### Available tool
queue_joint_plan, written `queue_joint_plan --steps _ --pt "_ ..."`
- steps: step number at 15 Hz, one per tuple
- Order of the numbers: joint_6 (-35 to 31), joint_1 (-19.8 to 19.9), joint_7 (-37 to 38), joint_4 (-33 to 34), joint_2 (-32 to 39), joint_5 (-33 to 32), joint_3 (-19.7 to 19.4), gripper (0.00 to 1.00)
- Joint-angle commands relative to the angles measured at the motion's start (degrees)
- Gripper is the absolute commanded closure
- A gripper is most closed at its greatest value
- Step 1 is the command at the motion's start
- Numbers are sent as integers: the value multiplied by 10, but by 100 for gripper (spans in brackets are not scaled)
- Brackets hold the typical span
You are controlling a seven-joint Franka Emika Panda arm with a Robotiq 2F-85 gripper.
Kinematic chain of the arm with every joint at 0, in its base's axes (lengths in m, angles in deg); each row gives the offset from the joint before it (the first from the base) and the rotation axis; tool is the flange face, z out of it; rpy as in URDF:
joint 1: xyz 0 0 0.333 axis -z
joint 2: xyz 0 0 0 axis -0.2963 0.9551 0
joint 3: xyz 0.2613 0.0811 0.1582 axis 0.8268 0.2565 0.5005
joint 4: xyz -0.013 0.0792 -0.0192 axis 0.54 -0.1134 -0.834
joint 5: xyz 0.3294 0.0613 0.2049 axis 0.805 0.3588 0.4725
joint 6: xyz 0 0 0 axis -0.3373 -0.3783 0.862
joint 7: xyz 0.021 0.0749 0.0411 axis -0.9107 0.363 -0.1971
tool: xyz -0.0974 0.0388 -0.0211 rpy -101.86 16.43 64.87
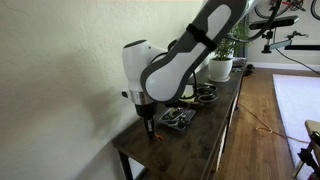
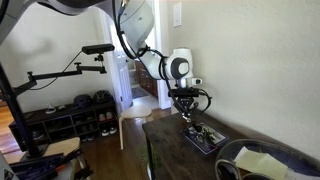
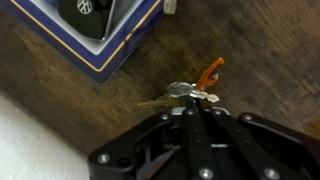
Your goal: Pick the keys and put them on the object
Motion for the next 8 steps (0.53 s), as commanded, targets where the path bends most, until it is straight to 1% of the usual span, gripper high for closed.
queue_joint_plan --steps 1,8 --pt "9 -1 0 -16 -20 13 -1 94" --pt "3 0 -2 -34 -49 11 -1 94"
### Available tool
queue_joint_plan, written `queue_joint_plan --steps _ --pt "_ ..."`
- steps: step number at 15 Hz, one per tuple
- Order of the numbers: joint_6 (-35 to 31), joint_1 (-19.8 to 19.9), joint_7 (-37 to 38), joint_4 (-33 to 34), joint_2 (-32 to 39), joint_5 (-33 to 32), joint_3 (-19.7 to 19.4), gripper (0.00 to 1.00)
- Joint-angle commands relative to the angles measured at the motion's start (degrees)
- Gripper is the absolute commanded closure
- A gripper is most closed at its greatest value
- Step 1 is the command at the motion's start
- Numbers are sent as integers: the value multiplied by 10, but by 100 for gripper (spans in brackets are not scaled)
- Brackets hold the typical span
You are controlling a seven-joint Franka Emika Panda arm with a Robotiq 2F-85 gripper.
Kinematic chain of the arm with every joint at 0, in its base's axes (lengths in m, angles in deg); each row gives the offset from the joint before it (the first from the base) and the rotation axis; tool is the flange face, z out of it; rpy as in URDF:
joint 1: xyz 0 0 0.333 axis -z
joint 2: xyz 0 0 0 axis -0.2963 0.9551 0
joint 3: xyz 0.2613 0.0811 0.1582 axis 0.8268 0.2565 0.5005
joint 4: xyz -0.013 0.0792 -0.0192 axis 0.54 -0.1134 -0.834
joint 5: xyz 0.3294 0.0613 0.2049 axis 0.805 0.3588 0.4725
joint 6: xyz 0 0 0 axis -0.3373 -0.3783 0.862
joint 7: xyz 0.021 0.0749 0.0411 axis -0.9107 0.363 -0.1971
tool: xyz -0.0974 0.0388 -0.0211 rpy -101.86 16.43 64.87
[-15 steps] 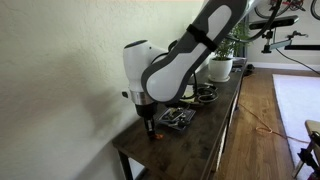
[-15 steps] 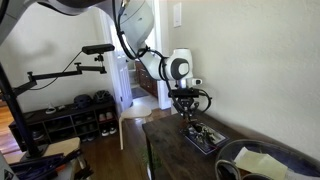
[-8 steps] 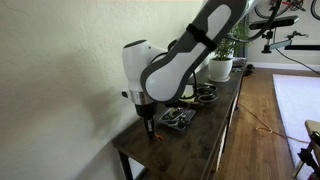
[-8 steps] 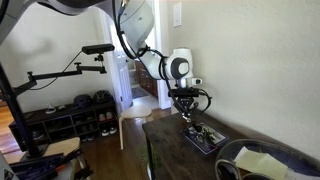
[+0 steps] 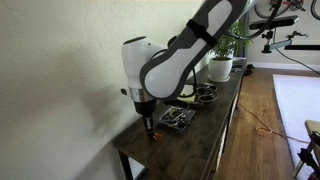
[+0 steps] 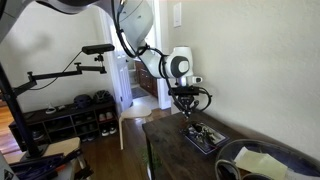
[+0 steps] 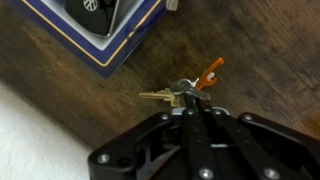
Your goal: Pick the keys and put them on the object
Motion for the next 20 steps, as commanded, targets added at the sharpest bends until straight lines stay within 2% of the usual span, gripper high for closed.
queue_joint_plan --steps 1,11,20 --pt "3 -1 -2 -35 -47 8 -1 94" --pt "-1 -2 10 -66 -108 -3 -16 94" --pt "-8 7 38 -124 -170 -9 -53 94"
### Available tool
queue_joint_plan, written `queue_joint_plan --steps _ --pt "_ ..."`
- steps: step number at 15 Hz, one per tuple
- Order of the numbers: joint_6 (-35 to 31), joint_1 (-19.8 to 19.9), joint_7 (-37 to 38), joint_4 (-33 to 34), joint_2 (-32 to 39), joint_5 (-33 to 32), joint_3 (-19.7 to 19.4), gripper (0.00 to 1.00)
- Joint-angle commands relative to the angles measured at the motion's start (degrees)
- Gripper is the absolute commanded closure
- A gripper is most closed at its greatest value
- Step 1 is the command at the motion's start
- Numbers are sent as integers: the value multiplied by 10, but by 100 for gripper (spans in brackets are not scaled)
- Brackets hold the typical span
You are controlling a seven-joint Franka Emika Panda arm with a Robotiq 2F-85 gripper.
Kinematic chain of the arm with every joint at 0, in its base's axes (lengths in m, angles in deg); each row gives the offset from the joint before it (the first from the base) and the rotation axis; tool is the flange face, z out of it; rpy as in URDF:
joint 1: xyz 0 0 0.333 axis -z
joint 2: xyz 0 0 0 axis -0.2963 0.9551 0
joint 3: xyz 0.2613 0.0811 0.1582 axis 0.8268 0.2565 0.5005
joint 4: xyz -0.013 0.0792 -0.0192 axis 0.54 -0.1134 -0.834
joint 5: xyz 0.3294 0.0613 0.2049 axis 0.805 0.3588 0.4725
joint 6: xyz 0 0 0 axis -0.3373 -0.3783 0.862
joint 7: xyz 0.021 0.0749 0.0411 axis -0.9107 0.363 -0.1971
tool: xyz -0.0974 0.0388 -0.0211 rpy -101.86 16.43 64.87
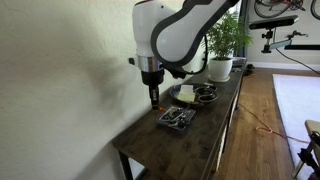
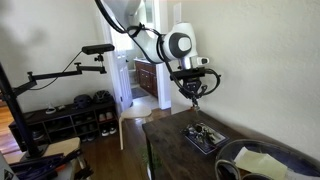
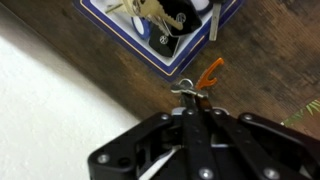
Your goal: Pick the keys and put them on the object
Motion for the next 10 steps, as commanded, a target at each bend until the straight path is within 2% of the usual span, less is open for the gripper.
queue_joint_plan --steps 1,10 --pt "-8 4 32 -60 -51 -9 -17 94" --pt "-14 24 61 -104 -65 -3 -36 94"
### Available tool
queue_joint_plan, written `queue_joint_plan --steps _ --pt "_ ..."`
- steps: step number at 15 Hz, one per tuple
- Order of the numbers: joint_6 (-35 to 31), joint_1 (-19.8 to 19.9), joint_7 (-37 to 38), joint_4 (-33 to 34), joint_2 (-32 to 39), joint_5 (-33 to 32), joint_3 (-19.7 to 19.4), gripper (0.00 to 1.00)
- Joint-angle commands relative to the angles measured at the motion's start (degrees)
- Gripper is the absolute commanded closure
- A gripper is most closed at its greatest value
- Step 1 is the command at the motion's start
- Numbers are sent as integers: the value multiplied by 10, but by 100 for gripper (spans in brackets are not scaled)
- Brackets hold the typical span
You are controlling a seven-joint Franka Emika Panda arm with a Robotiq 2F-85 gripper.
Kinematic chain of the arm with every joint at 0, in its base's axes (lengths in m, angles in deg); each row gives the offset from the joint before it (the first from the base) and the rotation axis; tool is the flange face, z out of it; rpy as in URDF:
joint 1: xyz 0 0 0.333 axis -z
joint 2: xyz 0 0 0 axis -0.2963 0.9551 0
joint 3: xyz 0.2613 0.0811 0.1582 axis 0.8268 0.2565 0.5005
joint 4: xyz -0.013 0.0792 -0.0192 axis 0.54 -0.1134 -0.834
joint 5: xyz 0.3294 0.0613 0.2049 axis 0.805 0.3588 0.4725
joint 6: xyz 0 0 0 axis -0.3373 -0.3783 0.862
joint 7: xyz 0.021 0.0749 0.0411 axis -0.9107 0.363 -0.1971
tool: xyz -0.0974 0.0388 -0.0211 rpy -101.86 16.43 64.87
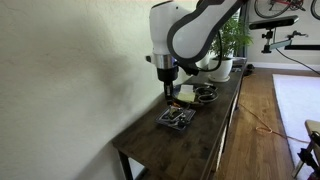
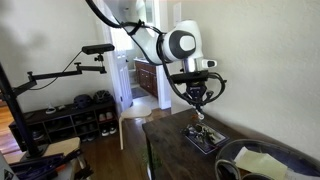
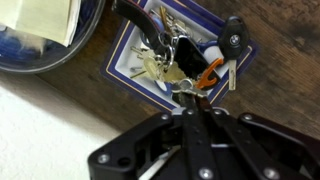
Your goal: Pick the keys and put them on the object
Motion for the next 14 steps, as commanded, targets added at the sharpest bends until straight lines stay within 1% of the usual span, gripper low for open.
queue_joint_plan --steps 1,6,14 --pt "-13 5 19 -43 -25 -2 -6 94" --pt "-28 8 13 -42 -7 -14 -10 95" --pt "-25 8 9 -30 12 -15 -10 95"
